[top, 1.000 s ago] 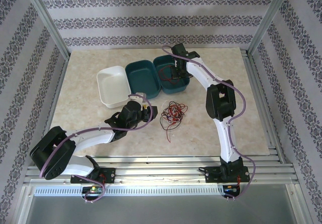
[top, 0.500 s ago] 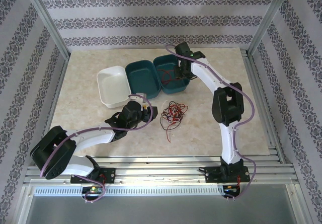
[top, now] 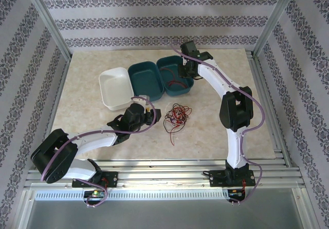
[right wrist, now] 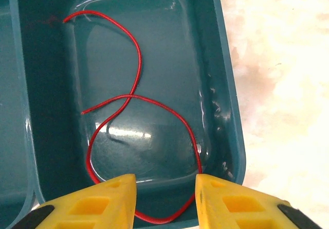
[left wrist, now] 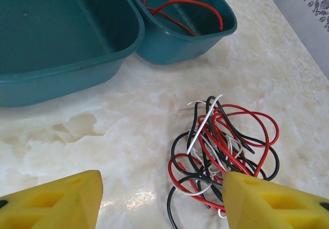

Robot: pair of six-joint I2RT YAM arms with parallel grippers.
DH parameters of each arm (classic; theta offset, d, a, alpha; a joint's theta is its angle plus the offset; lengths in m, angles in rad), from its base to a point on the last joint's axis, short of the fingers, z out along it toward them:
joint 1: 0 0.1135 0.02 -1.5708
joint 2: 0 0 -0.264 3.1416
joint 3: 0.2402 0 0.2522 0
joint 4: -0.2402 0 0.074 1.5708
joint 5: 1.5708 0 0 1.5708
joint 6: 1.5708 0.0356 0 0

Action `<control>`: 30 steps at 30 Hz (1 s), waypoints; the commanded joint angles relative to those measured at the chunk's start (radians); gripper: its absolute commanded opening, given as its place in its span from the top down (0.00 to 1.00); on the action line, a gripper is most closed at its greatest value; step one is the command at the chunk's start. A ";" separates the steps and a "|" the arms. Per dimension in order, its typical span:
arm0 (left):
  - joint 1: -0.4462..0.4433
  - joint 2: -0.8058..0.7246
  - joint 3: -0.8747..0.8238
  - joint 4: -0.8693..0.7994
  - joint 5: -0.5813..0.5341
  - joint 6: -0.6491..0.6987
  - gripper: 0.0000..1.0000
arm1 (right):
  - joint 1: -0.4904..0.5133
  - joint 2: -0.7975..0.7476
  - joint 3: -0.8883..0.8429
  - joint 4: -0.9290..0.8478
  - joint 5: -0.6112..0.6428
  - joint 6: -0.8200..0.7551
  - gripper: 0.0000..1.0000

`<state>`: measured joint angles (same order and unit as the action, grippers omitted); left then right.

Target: Untangle the cables

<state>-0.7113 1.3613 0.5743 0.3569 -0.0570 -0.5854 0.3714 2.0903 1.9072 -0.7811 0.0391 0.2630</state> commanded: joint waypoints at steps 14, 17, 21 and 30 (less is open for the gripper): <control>0.011 -0.035 -0.018 -0.035 -0.020 -0.007 0.34 | 0.047 -0.141 -0.179 -0.026 -0.036 -0.113 0.67; 0.010 -0.032 -0.014 -0.034 -0.017 -0.008 0.34 | 0.049 -0.110 -0.158 -0.026 -0.049 -0.111 0.71; 0.009 -0.036 -0.018 -0.034 -0.017 -0.014 0.33 | 0.055 -0.063 -0.118 -0.035 -0.071 -0.107 0.74; 0.010 -0.051 -0.036 -0.032 -0.027 -0.021 0.32 | 0.068 0.030 -0.044 -0.068 -0.047 -0.115 0.77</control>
<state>-0.7113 1.3338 0.5533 0.3435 -0.0631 -0.5884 0.4301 2.1025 1.8210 -0.8207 -0.0162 0.1566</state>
